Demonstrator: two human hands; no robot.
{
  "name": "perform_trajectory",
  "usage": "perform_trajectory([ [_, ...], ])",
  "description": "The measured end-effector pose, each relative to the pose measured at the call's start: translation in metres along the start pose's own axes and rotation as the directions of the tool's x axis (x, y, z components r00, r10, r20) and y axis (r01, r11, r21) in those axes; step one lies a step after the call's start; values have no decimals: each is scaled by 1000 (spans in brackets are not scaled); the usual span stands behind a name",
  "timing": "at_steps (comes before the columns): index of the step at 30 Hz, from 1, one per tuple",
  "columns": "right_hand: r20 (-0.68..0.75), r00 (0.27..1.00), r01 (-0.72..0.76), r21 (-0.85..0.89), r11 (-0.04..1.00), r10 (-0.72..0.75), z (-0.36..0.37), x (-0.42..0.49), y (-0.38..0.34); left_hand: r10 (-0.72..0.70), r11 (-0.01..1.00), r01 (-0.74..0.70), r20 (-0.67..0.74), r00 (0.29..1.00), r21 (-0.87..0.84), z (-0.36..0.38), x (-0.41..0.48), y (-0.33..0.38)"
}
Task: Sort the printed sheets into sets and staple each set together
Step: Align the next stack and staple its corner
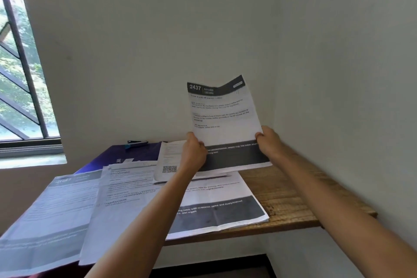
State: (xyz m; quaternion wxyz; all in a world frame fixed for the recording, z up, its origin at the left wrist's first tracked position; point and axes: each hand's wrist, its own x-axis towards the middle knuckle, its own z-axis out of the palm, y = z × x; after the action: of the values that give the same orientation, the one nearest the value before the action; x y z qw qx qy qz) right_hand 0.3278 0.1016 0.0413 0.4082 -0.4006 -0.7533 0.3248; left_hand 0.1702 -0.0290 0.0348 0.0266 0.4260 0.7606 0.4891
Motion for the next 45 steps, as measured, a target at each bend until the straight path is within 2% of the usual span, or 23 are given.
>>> perform_trajectory([
  [7,-43,990,-142,-278,950,135,-36,25,25,-24,998,18,120,993,56,46,5,30],
  [11,-80,981,-196,-386,901,179,-46,28,44,13,997,-25,176,984,67,76,7,38],
  [15,-114,974,-225,-477,850,195,-47,28,59,-3,979,-44,229,973,198,97,9,39],
  [21,-105,978,-210,-546,811,182,-38,32,79,-9,951,-105,366,931,291,116,16,28],
  [30,-141,965,-263,-574,775,223,-24,33,98,-45,936,-77,332,942,343,114,23,15],
  [35,-159,960,-277,-653,704,230,-25,34,94,12,955,-103,310,951,279,103,28,16],
  [38,-161,969,-245,-713,657,186,-26,35,85,28,984,-74,271,962,161,87,31,25],
  [41,-130,980,-200,-703,683,154,-20,36,68,-3,999,11,236,972,-32,67,32,29],
  [45,-45,996,-86,-657,749,74,-4,34,37,13,995,2,152,988,-101,34,38,21],
])
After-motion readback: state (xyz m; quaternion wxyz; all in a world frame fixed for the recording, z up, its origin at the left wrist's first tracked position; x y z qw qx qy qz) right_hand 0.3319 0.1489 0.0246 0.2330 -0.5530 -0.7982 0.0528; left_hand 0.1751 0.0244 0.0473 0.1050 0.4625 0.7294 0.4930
